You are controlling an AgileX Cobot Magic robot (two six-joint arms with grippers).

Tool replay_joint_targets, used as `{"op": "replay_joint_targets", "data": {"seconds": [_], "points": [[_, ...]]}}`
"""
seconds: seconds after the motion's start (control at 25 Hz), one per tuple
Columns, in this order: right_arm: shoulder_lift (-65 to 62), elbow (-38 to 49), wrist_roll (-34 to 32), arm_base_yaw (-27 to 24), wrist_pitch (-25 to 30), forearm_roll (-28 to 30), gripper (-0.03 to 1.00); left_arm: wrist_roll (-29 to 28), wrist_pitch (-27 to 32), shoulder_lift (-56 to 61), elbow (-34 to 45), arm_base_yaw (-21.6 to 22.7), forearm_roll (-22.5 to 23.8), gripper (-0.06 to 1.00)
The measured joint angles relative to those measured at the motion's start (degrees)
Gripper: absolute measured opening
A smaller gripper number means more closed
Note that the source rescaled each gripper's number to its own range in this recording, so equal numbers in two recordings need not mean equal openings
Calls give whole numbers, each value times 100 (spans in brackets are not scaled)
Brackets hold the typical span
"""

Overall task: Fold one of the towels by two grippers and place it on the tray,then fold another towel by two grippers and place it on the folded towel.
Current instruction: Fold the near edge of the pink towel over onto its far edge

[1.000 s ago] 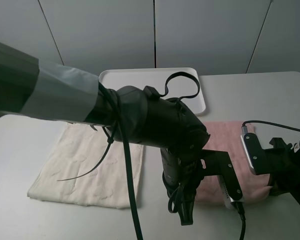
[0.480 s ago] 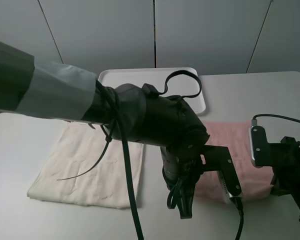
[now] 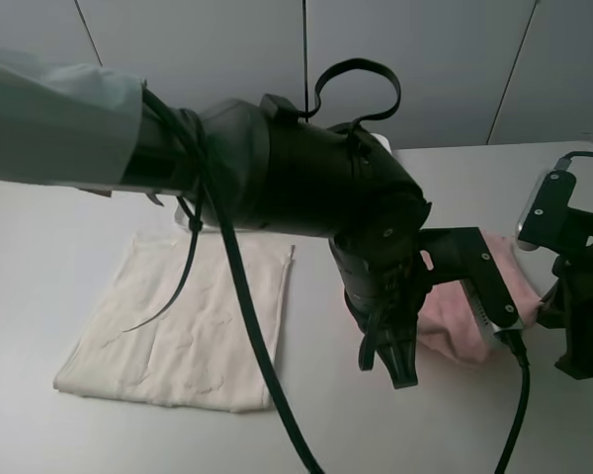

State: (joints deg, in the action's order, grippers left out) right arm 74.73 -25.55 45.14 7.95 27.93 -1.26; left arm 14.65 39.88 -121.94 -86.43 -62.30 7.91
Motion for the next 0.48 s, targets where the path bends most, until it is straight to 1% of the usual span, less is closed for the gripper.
{"op": "replay_joint_targets", "data": {"seconds": [0.24,0.36,0.48], "points": [[-52,-340,-723,0,19,0,0,-314,118,0,-353,487,-103,0],[-52,-386,-986,0,-108,0,0,-376,117,0,-410,738,-292,0],[18,-386,-1388,0,-375,0,0,-420,117,0,-410,926,-374,0]]}}
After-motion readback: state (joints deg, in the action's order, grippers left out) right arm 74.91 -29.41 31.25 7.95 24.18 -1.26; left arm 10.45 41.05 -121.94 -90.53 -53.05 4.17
